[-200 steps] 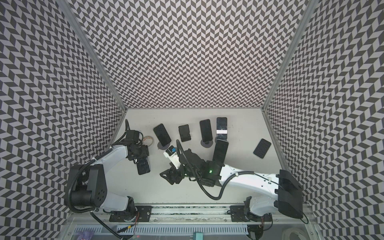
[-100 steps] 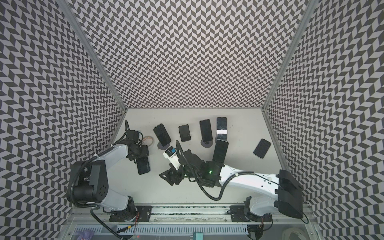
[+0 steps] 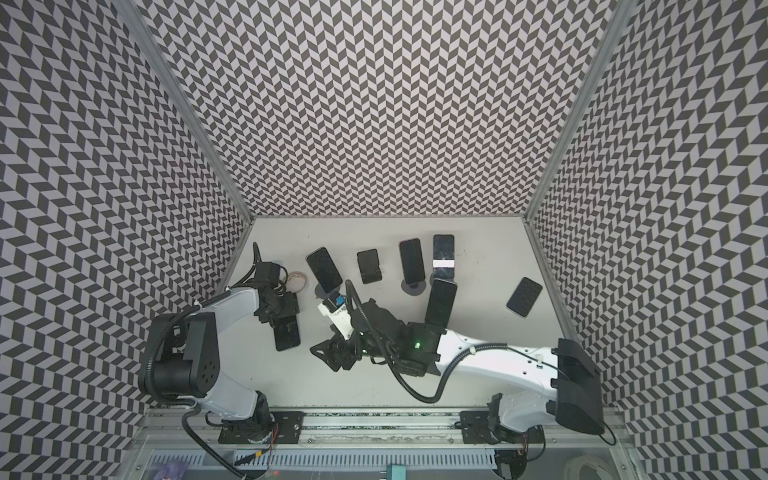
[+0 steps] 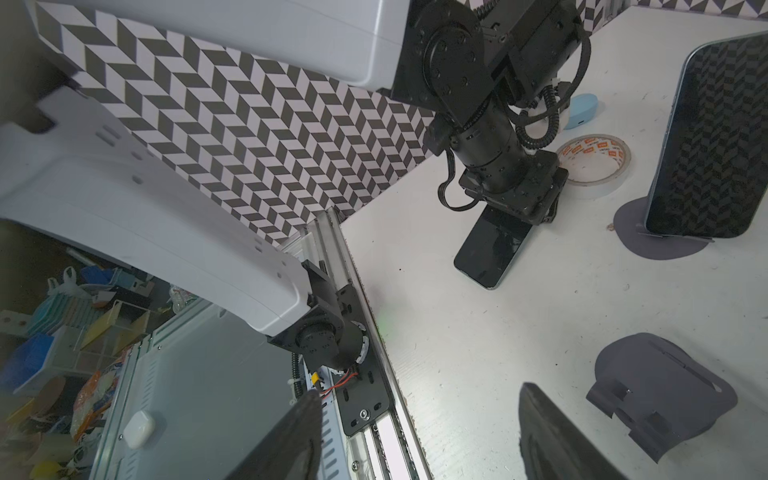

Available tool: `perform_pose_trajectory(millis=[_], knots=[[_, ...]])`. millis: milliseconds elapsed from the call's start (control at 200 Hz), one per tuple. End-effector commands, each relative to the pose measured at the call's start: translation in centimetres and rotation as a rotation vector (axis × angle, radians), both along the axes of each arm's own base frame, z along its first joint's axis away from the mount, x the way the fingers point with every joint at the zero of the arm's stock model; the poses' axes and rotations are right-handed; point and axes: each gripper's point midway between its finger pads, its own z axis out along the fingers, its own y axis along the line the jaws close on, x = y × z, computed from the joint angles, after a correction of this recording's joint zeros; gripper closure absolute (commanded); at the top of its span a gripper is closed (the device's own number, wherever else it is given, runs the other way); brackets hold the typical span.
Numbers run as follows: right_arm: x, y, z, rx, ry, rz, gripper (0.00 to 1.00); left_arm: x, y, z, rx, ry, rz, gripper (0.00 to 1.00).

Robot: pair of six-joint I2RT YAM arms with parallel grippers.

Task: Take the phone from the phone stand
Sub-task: 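Carry the teal-framed phone toward the robot near the tape roll with left gripper, then lower the phone flat onto the table and open the left gripper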

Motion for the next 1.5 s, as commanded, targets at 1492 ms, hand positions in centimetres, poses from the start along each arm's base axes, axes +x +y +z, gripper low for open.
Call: perform_pose_trajectory(millis=[1492], knots=[[-0.9, 1.0, 2.0, -0.02, -0.097, -0.045, 0.26, -1.9, 0.5, -4.9, 0.01, 0.16, 0.049, 0.32]])
